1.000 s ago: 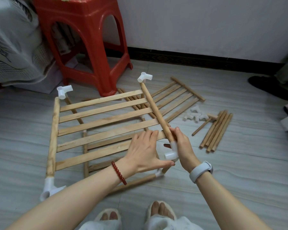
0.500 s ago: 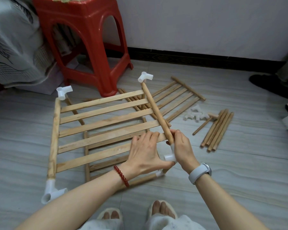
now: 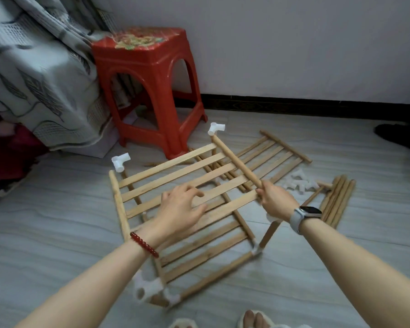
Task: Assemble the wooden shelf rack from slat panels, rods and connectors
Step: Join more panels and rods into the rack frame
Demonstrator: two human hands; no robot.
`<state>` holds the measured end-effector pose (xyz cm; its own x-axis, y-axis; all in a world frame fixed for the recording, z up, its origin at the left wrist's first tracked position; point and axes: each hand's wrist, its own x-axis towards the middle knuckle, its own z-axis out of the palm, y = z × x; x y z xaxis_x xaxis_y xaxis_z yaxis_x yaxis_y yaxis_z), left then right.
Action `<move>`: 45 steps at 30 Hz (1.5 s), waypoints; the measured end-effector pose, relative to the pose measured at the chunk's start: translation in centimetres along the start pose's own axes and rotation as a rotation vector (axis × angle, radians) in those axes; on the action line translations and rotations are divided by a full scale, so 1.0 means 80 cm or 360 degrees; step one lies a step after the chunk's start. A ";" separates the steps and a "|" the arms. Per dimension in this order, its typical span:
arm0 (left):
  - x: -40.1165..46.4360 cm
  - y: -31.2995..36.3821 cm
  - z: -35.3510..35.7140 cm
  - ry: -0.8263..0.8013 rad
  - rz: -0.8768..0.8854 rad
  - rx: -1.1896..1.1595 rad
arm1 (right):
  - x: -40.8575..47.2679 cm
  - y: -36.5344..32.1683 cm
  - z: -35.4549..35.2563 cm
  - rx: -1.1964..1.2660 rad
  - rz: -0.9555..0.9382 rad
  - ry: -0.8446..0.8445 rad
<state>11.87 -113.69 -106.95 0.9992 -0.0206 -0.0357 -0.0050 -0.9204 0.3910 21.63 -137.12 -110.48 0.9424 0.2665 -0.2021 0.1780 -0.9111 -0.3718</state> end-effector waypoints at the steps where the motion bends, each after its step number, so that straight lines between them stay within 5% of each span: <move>1: 0.001 -0.008 -0.008 0.0037 -0.0054 -0.0002 | 0.013 0.005 -0.009 -0.0071 -0.0017 -0.0002; 10: 0.020 -0.125 -0.058 0.0571 -0.0664 0.0287 | 0.104 -0.022 -0.031 -0.0716 0.0204 0.0242; 15: 0.026 -0.178 -0.050 0.0171 -0.1103 -0.0237 | 0.077 -0.119 0.012 -0.0436 -0.0412 0.0327; 20: 0.003 -0.186 -0.033 0.0445 -0.1070 -0.0423 | 0.000 -0.214 0.059 -0.0115 -0.0981 -0.0073; 24: -0.020 -0.184 -0.022 0.0431 -0.1108 -0.0361 | -0.060 -0.255 0.105 -0.0457 -0.1205 -0.0328; 28: -0.060 -0.189 -0.026 0.0381 -0.1133 -0.0324 | -0.080 -0.255 0.119 -0.0803 -0.1426 -0.0241; 33: -0.111 -0.182 -0.016 0.0404 -0.1104 -0.0738 | -0.087 -0.221 0.113 -0.0656 -0.1472 -0.0306; 45: -0.160 -0.191 0.000 0.0460 -0.1017 -0.0979 | -0.102 -0.202 0.092 -0.0488 -0.1551 -0.0293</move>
<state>-0.81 -99.39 -112.48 0.7768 0.5922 -0.2141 0.4892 -0.3535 0.7973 9.02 -122.26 -109.52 0.2981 0.9510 -0.0824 0.9283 -0.3089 -0.2070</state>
